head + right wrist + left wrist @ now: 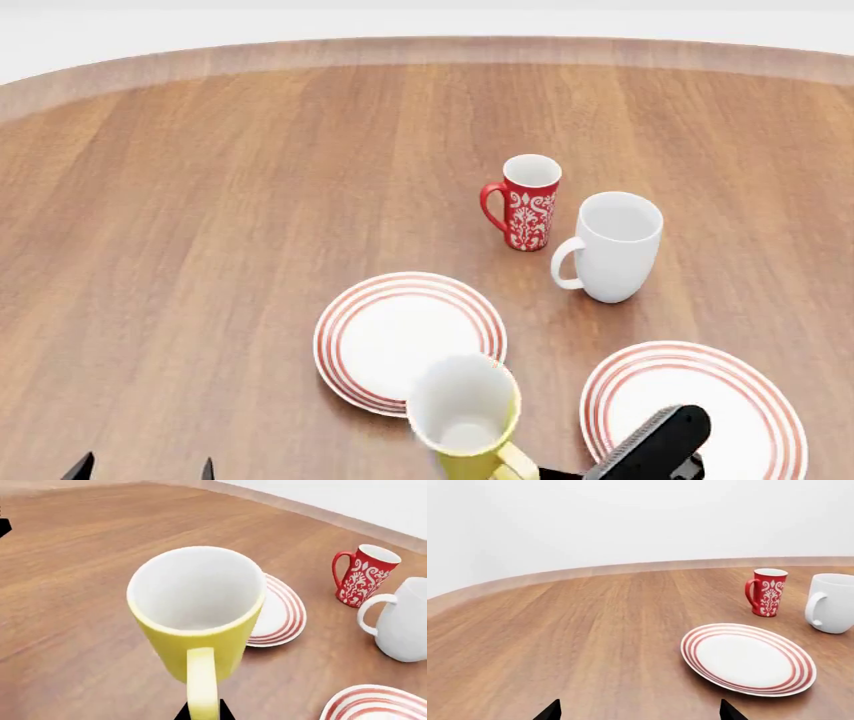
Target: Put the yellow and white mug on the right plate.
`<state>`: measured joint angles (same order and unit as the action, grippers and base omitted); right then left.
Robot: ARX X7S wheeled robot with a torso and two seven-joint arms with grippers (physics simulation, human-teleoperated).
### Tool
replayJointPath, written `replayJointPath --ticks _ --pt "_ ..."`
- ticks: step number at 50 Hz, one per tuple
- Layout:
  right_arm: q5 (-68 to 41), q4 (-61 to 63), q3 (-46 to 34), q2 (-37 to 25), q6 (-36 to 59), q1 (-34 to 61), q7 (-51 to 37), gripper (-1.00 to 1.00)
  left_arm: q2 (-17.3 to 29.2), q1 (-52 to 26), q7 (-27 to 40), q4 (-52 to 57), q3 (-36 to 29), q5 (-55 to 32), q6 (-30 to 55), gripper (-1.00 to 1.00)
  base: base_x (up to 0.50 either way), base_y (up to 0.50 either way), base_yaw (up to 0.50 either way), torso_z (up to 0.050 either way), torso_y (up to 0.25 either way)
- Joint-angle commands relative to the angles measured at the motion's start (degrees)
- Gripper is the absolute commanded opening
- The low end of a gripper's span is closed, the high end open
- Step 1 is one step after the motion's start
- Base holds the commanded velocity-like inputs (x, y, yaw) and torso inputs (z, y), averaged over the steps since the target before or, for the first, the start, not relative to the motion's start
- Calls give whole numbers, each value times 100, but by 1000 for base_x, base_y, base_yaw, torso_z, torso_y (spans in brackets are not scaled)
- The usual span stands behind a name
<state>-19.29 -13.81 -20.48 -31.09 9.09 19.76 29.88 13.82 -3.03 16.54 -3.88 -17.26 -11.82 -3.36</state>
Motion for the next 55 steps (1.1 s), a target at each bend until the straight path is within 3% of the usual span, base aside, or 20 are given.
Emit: replayJointPath --ticks 1,7,8,26,55 --pt "-367 371 618 -291 95 -156 -381 -100 26 5 37 25 -17 -14 0 100 0 0 0 0 0" --pt "-573 376 955 -315 149 -212 -662 -100 34 -3 45 15 -35 -20 -7 100 0 0 0 0 0" --pt "-503 117 1084 -196 349 -22 -1102 -100 36 -7 50 17 -30 -27 -5 100 0 0 0 0 0" --pt "-198 -476 1289 141 1058 629 -2355 -100 59 -33 85 -11 -67 -48 -23 100 0 0 0 0 1" --pt "-127 -1145 1303 346 1111 916 -2600 -100 104 -40 109 1 -116 -137 -39 100 0 0 0 0 0"
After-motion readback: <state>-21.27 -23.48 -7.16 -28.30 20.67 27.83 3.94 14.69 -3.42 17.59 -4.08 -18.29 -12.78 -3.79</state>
